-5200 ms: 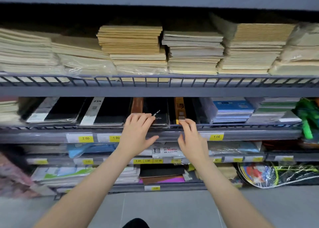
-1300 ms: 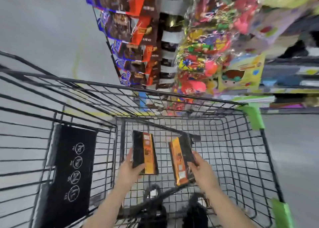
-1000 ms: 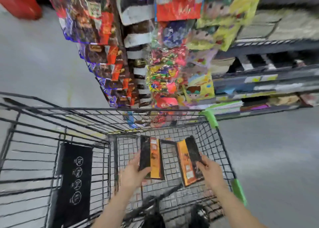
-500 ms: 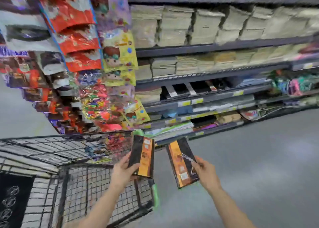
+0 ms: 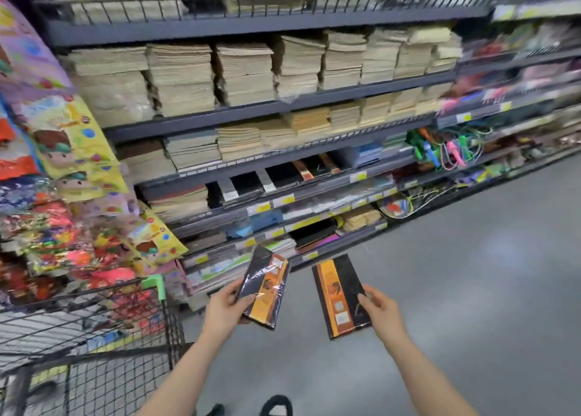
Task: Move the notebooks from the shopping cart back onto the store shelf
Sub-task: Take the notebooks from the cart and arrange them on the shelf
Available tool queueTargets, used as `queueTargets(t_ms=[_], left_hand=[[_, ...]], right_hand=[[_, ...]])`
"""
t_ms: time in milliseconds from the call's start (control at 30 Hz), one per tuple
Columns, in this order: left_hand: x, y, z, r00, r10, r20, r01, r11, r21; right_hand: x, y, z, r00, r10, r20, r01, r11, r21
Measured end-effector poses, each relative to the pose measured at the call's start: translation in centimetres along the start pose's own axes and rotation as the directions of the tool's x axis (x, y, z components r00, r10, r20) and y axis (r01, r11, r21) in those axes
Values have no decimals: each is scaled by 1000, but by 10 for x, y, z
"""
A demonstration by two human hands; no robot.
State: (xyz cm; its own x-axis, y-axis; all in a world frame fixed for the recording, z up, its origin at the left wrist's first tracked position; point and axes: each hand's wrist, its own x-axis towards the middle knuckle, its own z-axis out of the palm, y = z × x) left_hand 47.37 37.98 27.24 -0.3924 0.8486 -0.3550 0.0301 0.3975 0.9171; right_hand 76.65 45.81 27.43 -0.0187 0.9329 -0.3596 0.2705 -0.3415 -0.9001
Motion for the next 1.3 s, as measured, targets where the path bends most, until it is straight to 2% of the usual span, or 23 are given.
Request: queueTargets(t_ms=[233,533,733,867,1033,1133,1300], left_hand=[[78,39,65,998,-30,54,31,999,-20],[208,104,133,996,29,87,-29,1000,0],[255,126,159,999,21,30,-22,999,43],[268,126,176,999,-12,-46,14,999,34],[268,121,197,978,-40,-203,24,997,-79],[263,123,213,952,-23,-306,-26,988,-155],[276,134,227,908,46,-417,-135,973,-187]], right_hand=[[78,-27,-41,988,154,25,-155,966,206],[216,-85,-76,993,114,15,-115,982,153],[290,-96,-89,990,129,52,-135,982,132],[336,-103,-104,984,141,107,-150,985,81],[410,-110,-118,962,110,251,-115,993,4],[449,-114,-122,941,88,328,-79,996,-39],[497,-103,-116,920,58,386,-40,998,-55]])
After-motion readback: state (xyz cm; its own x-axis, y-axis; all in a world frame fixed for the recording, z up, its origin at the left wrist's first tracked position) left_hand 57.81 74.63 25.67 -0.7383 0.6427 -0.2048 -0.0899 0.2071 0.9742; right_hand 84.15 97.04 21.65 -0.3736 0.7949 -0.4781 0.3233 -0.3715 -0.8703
